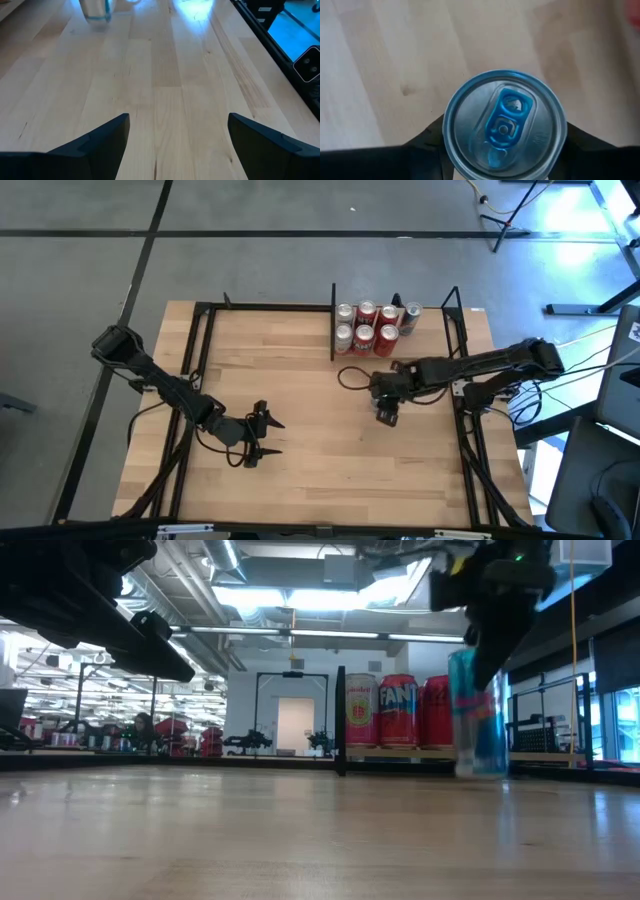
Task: Place canned beverage on shelf
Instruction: Put the blue soda can on the shelf aligned with the other blue soda can
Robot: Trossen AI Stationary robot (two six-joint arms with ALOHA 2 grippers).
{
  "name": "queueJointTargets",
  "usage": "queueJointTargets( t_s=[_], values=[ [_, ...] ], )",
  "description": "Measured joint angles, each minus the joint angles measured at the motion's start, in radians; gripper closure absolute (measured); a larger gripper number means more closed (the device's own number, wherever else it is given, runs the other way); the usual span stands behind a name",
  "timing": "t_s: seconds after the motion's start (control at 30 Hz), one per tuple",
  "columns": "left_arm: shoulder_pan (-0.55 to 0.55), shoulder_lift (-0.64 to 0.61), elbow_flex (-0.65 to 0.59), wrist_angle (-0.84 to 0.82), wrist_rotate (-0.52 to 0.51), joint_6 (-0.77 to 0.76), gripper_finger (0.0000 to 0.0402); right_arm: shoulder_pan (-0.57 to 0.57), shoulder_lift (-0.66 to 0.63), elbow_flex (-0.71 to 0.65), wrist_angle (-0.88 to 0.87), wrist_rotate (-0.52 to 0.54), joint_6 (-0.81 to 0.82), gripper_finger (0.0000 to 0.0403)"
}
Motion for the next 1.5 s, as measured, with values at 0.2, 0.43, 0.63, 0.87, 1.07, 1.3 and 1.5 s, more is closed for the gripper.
queueJointTargets(
  t_s=[0.2,0.43,0.63,0.87,1.07,1.3,1.5],
  values=[
    [0.000,0.000,0.000,-0.004,-0.001,0.000,0.0081,-0.012,-0.144,0.000,-0.163,0.115,-0.002,0.0208],
    [0.000,0.000,0.000,-0.005,-0.003,0.001,0.0081,-0.159,-0.247,0.000,-0.286,0.204,-0.117,0.0208],
    [0.003,0.000,0.000,-0.006,-0.002,0.001,0.0081,-0.396,-0.260,0.000,-0.257,0.156,-0.335,0.0208],
    [0.007,0.000,0.000,-0.010,0.000,0.001,0.0081,-0.648,-0.260,0.000,-0.184,-0.048,-0.553,0.0208],
    [0.007,0.000,0.000,-0.017,0.000,0.001,0.0081,-0.765,-0.258,0.000,-0.154,-0.108,-0.651,0.0208],
    [0.007,0.000,0.000,-0.017,0.000,0.001,0.0081,-0.830,-0.258,-0.031,-0.115,-0.166,-0.689,0.0208],
    [0.007,0.000,0.000,-0.017,0.000,0.001,0.0081,-0.861,-0.258,-0.102,-0.058,-0.187,-0.711,0.0208]
  ],
)
